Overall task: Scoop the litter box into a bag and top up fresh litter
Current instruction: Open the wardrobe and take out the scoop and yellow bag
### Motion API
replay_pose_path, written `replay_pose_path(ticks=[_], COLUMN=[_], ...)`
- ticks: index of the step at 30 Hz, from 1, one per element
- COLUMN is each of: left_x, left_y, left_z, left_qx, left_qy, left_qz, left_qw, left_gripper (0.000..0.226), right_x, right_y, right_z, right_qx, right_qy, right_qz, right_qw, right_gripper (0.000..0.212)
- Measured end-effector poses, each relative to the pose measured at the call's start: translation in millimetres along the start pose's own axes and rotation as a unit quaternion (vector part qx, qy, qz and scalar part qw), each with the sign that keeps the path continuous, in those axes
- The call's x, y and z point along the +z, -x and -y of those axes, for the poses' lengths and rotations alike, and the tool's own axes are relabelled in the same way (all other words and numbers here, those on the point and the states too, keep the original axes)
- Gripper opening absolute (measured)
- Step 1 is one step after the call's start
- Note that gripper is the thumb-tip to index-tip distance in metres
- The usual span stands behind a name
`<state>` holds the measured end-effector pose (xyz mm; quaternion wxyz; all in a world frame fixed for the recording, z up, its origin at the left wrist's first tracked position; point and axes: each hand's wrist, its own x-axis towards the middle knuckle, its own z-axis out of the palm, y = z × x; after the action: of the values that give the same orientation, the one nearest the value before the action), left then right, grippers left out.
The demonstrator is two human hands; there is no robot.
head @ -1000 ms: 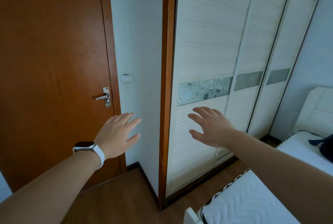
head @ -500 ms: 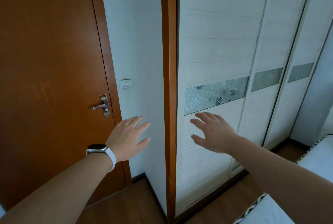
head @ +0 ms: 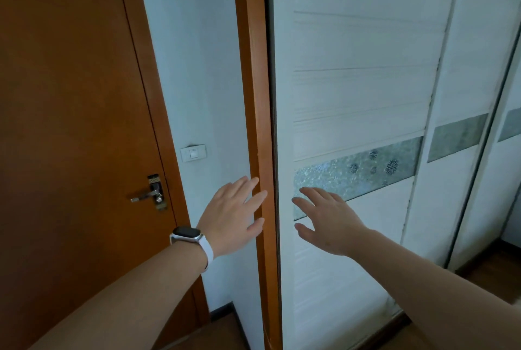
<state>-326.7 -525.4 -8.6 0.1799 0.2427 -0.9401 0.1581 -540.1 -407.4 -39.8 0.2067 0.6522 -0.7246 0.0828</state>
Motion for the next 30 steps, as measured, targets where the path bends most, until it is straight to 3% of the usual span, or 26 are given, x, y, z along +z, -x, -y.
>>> replay_pose_path(ticks=[11, 16, 27, 30], left_x=[21.2, 42.9, 88.3, 91.3], left_y=[-109.9, -131.8, -162.4, -164.5], left_z=[29.3, 40.7, 68.2, 68.3], left_qx=[0.142, 0.197, 0.269, 0.266], left_qy=[-0.098, -0.121, -0.159, -0.155], left_qz=[-0.075, -0.116, -0.263, -0.265], left_qw=[0.982, 0.966, 0.913, 0.914], left_gripper=[0.047, 0.041, 0.032, 0.033], right_x=[31.9, 62.8, 131.6, 142.9], right_y=[-81.8, -109.7, -153.2, -160.8], right_z=[-32.8, -31.2, -37.5, -42.0], right_qx=[0.019, -0.002, -0.011, -0.015], right_qy=[0.025, -0.013, 0.043, 0.037], right_qz=[-0.103, -0.158, -0.34, -0.383], right_qw=[0.994, 0.987, 0.939, 0.923], right_gripper=[0.056, 0.048, 0.052, 0.05])
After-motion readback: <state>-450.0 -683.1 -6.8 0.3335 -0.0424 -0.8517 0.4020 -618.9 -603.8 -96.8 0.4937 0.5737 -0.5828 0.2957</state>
